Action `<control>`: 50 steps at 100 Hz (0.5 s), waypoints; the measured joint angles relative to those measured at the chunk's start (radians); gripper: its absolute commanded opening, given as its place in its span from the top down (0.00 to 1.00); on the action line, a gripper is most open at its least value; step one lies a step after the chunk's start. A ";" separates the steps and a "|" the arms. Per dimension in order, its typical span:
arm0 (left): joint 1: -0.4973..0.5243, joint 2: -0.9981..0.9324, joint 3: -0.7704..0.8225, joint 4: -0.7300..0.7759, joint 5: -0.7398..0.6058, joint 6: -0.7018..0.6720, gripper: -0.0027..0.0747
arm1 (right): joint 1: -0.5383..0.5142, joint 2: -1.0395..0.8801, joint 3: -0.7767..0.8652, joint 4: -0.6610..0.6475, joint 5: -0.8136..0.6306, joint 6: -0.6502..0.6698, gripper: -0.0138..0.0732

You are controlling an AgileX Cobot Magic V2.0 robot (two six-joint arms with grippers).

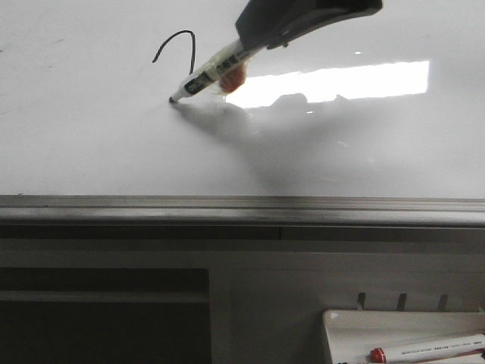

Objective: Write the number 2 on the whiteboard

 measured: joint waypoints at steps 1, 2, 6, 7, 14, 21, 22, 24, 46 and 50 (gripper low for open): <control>0.000 0.000 0.000 0.000 0.000 0.000 0.99 | 0.004 0.003 -0.003 0.002 0.000 0.000 0.91; 0.000 0.000 0.000 0.000 0.000 0.000 0.99 | 0.004 0.005 -0.003 0.002 -0.002 0.000 0.91; 0.000 0.000 0.000 0.000 0.000 0.000 0.99 | 0.015 0.022 -0.009 0.007 -0.004 0.000 0.91; 0.000 0.000 0.000 0.000 0.000 0.000 0.99 | 0.015 0.024 -0.009 0.009 -0.004 0.000 0.91; 0.000 0.000 0.000 0.000 0.000 0.000 0.99 | 0.032 0.049 -0.023 0.012 -0.014 0.000 0.91; 0.000 0.000 0.000 0.000 0.000 0.000 0.99 | 0.045 0.062 -0.030 0.013 -0.028 0.000 0.91; 0.000 0.000 0.000 0.000 0.000 0.000 0.99 | 0.047 0.061 -0.032 0.013 -0.028 0.000 0.91; 0.000 0.000 0.000 0.000 0.000 0.000 0.99 | 0.049 0.064 -0.035 0.013 -0.029 0.000 0.91; 0.000 0.000 0.000 0.000 0.000 0.000 0.99 | 0.051 0.069 -0.042 0.013 -0.021 0.000 0.90; 0.000 0.000 0.000 0.000 0.000 0.000 0.99 | 0.051 0.069 -0.042 0.013 -0.021 0.000 0.90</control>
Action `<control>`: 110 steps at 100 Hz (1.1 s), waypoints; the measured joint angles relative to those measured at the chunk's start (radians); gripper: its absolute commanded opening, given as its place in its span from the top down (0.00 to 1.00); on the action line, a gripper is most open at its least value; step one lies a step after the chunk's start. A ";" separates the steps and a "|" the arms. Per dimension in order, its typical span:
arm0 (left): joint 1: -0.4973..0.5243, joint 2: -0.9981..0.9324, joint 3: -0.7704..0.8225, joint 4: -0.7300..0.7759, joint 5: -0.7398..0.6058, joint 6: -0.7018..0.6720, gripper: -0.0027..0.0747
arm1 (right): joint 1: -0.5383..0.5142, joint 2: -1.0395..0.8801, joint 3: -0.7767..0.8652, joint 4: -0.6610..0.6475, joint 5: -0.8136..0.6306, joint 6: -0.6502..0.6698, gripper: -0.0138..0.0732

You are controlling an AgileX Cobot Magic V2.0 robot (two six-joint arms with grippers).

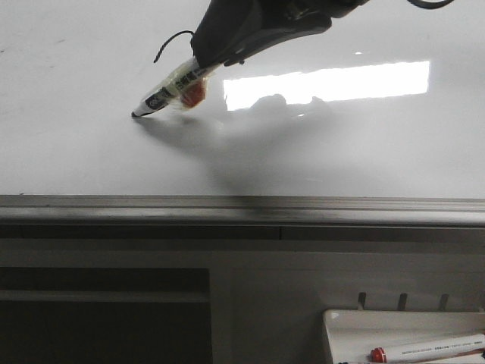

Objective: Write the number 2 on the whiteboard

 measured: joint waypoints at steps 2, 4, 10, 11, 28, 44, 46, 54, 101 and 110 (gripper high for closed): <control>0.000 0.000 0.000 0.000 0.000 0.000 0.99 | 0.000 -0.002 0.000 0.000 0.000 0.000 0.90; 0.000 0.000 0.000 0.000 0.000 0.000 0.99 | 0.000 -0.004 0.000 0.000 0.000 0.000 0.90; 0.000 0.000 0.000 0.000 0.000 0.000 0.99 | 0.000 -0.011 0.002 -0.002 0.005 0.000 0.90; 0.000 0.000 0.000 0.000 0.000 0.000 0.99 | -0.002 -0.015 0.005 -0.002 0.004 0.000 0.90; 0.000 0.000 0.000 0.000 0.000 0.000 0.99 | -0.050 -0.071 0.049 -0.004 0.019 0.000 0.90; 0.000 0.000 0.000 0.000 0.000 0.000 0.99 | -0.121 -0.139 0.083 0.000 0.050 0.000 0.90; 0.000 0.000 0.000 0.000 0.000 0.000 0.99 | -0.129 -0.146 0.083 0.000 0.057 0.000 0.90; 0.000 0.000 0.000 0.000 0.000 0.000 0.99 | -0.150 -0.165 0.088 0.000 0.074 0.000 0.90; -0.085 0.000 0.000 0.000 -0.061 0.000 0.99 | 0.063 -0.289 0.096 -0.018 0.165 0.000 0.90; -0.165 0.000 0.000 0.009 -0.063 0.000 0.96 | 0.091 -0.285 0.096 -0.033 0.184 0.000 0.90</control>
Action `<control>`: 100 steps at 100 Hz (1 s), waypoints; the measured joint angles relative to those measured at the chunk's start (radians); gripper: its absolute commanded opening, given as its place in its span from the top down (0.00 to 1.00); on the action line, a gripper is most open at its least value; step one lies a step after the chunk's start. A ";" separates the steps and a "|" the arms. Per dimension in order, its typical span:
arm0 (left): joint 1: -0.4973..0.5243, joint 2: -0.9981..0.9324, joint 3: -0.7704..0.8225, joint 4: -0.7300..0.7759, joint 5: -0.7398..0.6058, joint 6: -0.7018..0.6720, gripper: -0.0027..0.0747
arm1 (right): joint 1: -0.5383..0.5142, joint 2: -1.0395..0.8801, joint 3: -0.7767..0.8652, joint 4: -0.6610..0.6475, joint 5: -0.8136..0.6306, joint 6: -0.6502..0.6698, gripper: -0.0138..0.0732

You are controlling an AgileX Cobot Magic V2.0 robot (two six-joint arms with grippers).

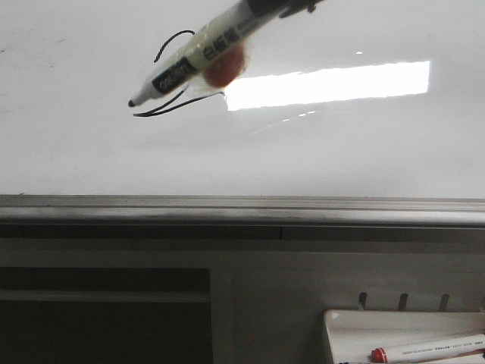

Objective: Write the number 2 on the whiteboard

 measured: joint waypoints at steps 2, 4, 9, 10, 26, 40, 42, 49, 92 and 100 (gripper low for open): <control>-0.021 0.000 0.000 0.007 -0.002 0.000 0.94 | 0.003 0.002 0.000 -0.006 0.003 0.000 0.90; -0.037 0.000 0.000 0.016 -0.005 0.000 0.91 | 0.005 0.002 0.000 -0.009 0.005 0.000 0.90; -0.100 0.000 0.004 0.042 -0.012 0.000 0.83 | 0.007 0.010 0.000 -0.013 0.012 0.000 0.90; -0.108 0.000 0.008 0.046 -0.011 0.000 0.80 | 0.008 0.013 0.000 -0.016 0.012 0.000 0.90; -0.304 0.007 0.043 0.147 -0.018 0.000 0.51 | 0.013 0.039 -0.002 -0.030 0.017 -0.002 0.90; -0.470 0.077 0.065 0.277 -0.026 0.000 0.50 | 0.040 0.070 -0.020 -0.040 0.026 -0.047 0.90; -0.492 0.094 0.067 0.297 -0.026 0.000 0.50 | 0.047 0.076 -0.024 -0.041 0.028 -0.051 0.90; -0.558 0.160 0.068 0.368 -0.026 0.000 0.50 | 0.069 0.097 -0.048 -0.051 0.038 -0.060 0.90; -0.535 0.498 0.006 0.459 -0.006 0.000 0.52 | 0.130 0.153 -0.184 -0.098 0.164 -0.069 0.90; -0.505 0.524 0.002 0.463 -0.016 0.000 0.52 | 0.130 0.153 -0.190 -0.098 0.174 -0.069 0.90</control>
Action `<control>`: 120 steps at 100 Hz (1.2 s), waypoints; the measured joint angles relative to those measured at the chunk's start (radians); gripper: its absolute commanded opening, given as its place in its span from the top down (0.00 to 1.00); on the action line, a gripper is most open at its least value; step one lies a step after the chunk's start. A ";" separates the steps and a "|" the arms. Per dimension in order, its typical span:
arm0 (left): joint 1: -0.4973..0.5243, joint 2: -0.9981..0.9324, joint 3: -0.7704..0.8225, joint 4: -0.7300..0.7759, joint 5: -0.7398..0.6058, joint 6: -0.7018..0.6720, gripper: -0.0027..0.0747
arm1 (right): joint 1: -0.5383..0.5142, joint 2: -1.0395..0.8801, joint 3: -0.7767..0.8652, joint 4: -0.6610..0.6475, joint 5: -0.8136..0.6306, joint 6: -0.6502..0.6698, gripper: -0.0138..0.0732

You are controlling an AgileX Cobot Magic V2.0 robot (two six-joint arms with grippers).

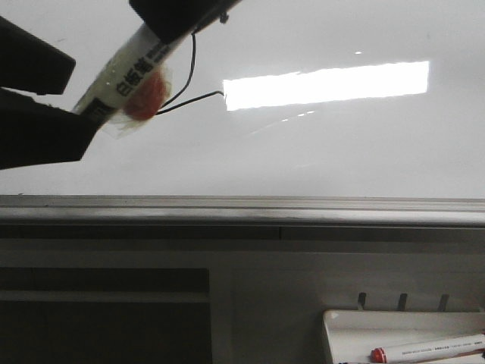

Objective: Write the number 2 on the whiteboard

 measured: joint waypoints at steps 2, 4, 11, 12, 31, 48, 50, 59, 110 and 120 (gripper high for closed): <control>0.002 0.007 0.000 0.000 0.000 0.000 0.52 | 0.002 0.000 -0.002 0.000 0.002 -0.002 0.90; 0.005 0.014 -0.002 0.000 -0.002 0.000 0.53 | 0.002 0.000 -0.005 0.003 0.004 -0.002 0.90; 0.007 0.032 -0.002 0.000 -0.009 0.000 0.56 | 0.002 0.000 -0.014 0.006 0.010 -0.002 0.90; 0.007 0.035 -0.002 0.001 -0.015 0.000 0.56 | 0.002 0.000 -0.014 0.006 0.011 -0.002 0.90; 0.007 0.048 -0.002 0.003 -0.054 0.000 0.80 | 0.004 0.000 -0.022 0.009 0.029 -0.002 0.90; 0.007 0.048 -0.002 0.026 -0.056 0.014 0.99 | 0.004 0.000 -0.024 0.011 0.036 -0.002 0.91; 0.007 0.048 -0.002 0.029 -0.056 0.017 0.99 | 0.004 0.000 -0.024 0.011 0.036 -0.002 0.91; 0.007 0.048 -0.002 0.035 -0.056 0.023 0.99 | 0.004 0.000 -0.024 0.011 0.036 -0.002 0.89; 0.097 0.050 -0.002 -0.244 -0.009 0.007 0.99 | -0.120 -0.022 -0.024 -0.011 -0.051 0.036 0.24; 0.202 0.050 -0.002 -0.404 -0.009 0.005 0.99 | -0.190 -0.060 -0.024 -0.017 -0.055 0.053 0.25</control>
